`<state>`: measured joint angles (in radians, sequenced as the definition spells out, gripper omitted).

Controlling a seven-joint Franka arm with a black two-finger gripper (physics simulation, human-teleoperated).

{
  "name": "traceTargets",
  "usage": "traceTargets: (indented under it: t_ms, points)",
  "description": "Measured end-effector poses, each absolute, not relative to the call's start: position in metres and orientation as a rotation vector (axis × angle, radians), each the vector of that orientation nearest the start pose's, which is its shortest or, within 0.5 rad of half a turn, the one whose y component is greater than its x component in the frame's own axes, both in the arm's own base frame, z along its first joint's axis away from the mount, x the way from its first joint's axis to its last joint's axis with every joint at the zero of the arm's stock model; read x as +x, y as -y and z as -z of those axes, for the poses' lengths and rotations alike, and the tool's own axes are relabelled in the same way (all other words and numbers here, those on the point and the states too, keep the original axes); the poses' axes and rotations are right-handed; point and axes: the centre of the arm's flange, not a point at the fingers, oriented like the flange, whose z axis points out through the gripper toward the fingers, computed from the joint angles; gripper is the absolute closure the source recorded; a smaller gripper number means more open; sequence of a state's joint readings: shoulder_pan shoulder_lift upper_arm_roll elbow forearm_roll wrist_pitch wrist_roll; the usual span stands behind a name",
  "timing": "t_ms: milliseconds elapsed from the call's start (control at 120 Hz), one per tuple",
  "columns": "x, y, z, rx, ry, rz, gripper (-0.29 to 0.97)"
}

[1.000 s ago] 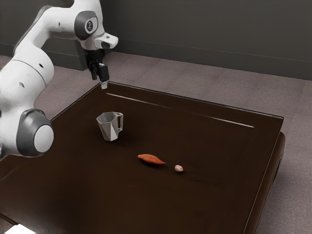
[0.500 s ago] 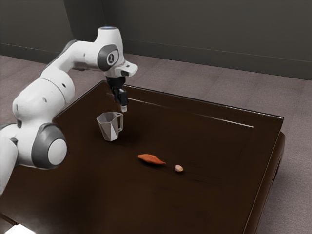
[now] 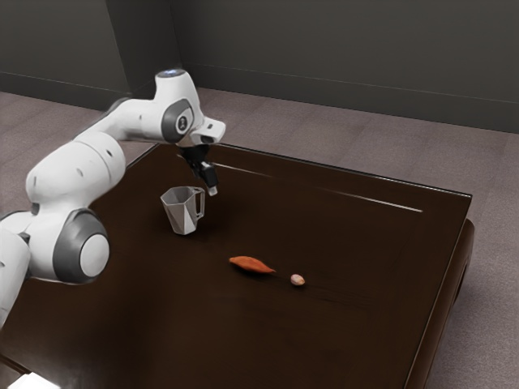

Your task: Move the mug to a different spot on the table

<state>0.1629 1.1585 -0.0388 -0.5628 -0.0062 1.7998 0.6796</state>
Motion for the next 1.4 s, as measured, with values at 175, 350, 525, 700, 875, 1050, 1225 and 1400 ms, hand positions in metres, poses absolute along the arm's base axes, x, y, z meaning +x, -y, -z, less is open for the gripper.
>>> traceTargets:
  t_ms: [175, 350, 525, 700, 875, 1050, 1225, 1400]
  points:
    - [0.804, -0.119, -0.288, -3.039, -0.812, 0.142, 0.0]
    - [0.8, -0.118, -0.272, -3.059, -0.807, 0.084, 0.0]
    - [0.796, -0.119, -0.285, -3.075, -0.792, 0.032, 0.02]
    - [0.789, -0.115, -0.286, -3.106, -0.763, -0.068, 0.04]
    - [0.784, -0.106, -0.291, -3.134, -0.722, -0.131, 0.08]
    - [0.779, -0.104, -0.289, -3.154, -0.671, -0.208, 0.21]
    - [0.776, -0.105, -0.287, -3.162, -0.626, -0.248, 0.45]
    - [0.775, -0.107, -0.29, -3.155, -0.596, -0.264, 0.6]
